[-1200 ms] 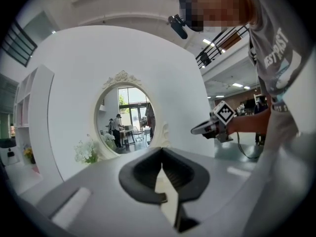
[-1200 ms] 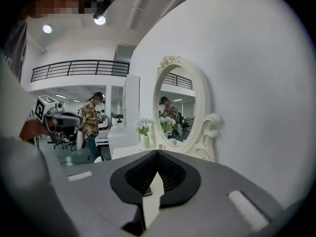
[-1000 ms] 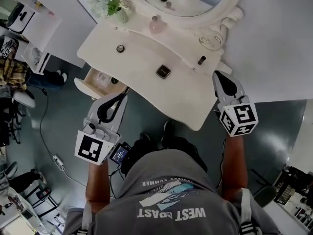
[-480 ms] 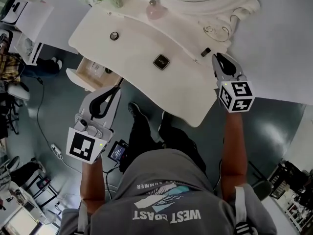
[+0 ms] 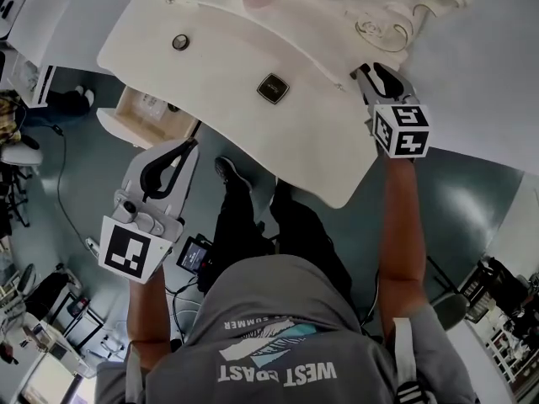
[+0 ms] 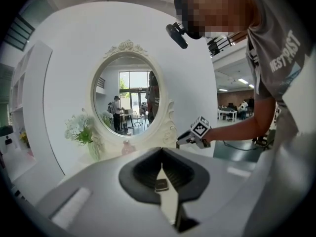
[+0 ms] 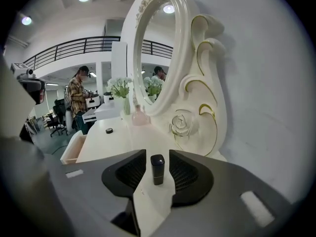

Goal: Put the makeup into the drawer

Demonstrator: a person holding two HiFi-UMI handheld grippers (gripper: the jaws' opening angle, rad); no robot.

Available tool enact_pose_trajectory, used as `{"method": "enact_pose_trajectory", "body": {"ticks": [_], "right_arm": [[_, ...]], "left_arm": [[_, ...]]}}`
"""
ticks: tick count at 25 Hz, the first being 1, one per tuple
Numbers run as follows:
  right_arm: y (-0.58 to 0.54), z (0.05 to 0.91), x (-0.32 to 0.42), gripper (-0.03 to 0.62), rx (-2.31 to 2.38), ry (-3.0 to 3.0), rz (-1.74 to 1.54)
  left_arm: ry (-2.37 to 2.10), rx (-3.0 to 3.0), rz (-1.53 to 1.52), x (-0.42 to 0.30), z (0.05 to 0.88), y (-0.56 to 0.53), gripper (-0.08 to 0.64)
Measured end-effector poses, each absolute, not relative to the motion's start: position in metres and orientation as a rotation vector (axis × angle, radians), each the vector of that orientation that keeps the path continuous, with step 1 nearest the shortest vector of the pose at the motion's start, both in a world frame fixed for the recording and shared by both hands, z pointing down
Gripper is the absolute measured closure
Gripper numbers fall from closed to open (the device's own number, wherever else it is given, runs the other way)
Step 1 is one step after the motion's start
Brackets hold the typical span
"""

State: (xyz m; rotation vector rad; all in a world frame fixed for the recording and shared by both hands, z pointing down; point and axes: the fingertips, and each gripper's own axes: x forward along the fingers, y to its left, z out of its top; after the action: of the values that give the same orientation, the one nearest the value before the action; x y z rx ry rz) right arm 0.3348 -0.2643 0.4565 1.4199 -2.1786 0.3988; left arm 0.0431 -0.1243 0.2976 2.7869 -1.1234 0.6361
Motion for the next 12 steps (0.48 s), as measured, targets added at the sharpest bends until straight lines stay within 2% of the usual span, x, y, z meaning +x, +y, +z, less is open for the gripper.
{"method": "enact_pose_trajectory", "body": {"ticks": [5, 8, 12], "right_arm": [[-0.268, 0.472, 0.334, 0.445, 1.392, -2.122, 0.399], [-0.267, 0.475, 0.333, 0.496, 1.389, -2.099, 0.391], [-0.265, 0.468, 0.328, 0.5, 1.401, -2.099, 0.378]], "left_arm": [[-1.106, 2.781, 0.625, 0.038, 0.306, -0.13, 0.558], [-1.101, 2.782, 0.618, 0.034, 0.307, -0.132, 0.558], [-1.114, 2.773, 0.6, 0.024, 0.308, -0.135, 0.558]]}}
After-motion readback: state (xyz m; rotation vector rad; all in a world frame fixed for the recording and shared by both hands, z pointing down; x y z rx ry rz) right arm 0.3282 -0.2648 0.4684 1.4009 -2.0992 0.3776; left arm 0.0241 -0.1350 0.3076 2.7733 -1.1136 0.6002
